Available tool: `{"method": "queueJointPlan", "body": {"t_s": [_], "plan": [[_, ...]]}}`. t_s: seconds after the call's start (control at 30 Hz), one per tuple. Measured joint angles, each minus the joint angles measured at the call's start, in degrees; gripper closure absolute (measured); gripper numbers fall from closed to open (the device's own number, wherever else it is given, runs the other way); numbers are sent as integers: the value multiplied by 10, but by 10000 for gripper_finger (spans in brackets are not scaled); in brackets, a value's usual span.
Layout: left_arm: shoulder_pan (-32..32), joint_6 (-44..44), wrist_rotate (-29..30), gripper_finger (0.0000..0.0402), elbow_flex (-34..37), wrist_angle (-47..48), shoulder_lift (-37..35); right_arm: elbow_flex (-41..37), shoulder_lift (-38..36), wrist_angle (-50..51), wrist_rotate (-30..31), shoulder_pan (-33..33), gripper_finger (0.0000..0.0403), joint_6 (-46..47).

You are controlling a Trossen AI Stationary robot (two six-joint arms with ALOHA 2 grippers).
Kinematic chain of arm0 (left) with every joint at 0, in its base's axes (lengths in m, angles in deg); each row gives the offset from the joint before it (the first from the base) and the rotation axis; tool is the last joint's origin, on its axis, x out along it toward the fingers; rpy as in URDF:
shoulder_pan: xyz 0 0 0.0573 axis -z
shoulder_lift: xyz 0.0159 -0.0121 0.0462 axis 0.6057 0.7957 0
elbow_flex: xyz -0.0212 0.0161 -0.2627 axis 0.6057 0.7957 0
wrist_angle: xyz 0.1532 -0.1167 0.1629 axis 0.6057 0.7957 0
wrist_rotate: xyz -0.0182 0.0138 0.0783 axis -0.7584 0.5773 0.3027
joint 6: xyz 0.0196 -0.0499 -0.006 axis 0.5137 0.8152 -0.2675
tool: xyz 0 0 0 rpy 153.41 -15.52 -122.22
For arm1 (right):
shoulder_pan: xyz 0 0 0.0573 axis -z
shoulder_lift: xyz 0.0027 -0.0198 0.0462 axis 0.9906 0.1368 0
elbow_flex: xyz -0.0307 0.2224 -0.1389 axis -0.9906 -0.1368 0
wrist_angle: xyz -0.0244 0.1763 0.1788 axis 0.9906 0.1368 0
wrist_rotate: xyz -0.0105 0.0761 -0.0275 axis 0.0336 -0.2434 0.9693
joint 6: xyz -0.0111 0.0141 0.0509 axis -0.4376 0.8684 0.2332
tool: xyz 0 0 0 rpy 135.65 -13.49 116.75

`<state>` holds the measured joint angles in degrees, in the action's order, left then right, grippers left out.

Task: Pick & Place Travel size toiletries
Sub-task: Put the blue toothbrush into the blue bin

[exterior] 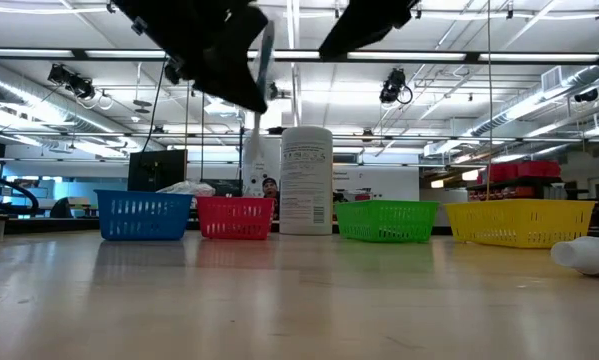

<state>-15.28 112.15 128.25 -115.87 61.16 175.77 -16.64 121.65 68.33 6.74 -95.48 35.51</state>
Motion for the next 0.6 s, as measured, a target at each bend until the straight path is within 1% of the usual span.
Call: {"method": "queueJointPlan", "body": {"t_s": [0.1,0.2,0.3,0.43,0.53,0.6], "plan": [[-23,61,-17,372,0,85,-28,0,0,27,5,4,276,23],[-52,93,-35,368,0,159,-70,0,0,35,5,10,275,30],[-92,98,-72,367,0,210,-119,0,0,34,4,17,275,29],[-158,99,-161,369,0,260,-167,0,0,34,2,30,275,28],[-203,99,-194,366,0,301,-173,0,0,31,-3,42,275,28],[-225,99,-213,366,5,325,-173,0,0,32,-18,50,275,30]]}}
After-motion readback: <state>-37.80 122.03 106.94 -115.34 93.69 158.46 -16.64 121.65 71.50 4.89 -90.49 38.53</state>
